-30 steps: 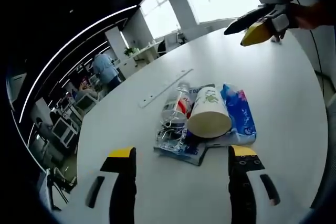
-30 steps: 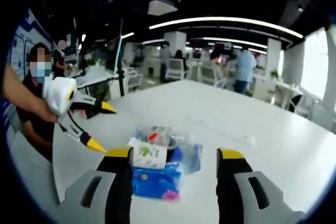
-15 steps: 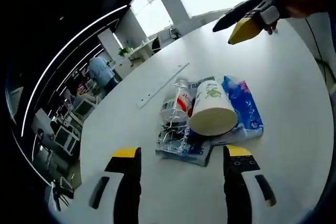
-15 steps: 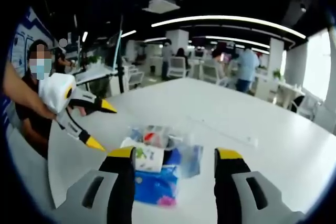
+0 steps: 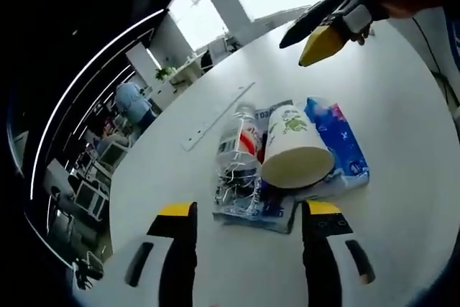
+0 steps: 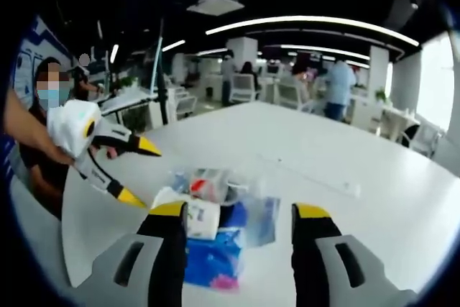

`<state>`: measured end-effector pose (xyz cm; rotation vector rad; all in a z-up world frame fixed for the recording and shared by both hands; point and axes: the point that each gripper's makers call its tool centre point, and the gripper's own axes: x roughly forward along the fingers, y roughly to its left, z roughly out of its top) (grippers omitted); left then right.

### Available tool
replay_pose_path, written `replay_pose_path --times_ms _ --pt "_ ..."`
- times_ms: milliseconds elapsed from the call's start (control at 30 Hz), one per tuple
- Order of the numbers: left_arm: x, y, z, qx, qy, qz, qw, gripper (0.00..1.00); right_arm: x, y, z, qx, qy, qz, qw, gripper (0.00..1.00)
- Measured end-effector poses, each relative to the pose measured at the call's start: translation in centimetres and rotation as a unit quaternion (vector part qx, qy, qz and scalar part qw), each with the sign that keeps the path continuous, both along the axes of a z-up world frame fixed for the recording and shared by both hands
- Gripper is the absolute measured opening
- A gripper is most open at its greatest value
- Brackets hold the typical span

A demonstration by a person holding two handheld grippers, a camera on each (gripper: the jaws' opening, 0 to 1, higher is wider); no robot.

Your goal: Arrange the tabletop items into an orderly group along one side of the table until the central work area is clear of visible clutter.

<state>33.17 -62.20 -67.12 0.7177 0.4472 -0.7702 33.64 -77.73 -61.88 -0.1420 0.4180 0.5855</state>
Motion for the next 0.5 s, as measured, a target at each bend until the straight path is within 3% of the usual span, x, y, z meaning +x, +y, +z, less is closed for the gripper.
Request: replay_pose_path --times_ms 500 --pt "1.1 -1.0 -0.7 0.005 0.000 -0.016 0.9999 0.49 1.1 0.3 -1.3 -0.002 0.012 0.002 0.9999 0.49"
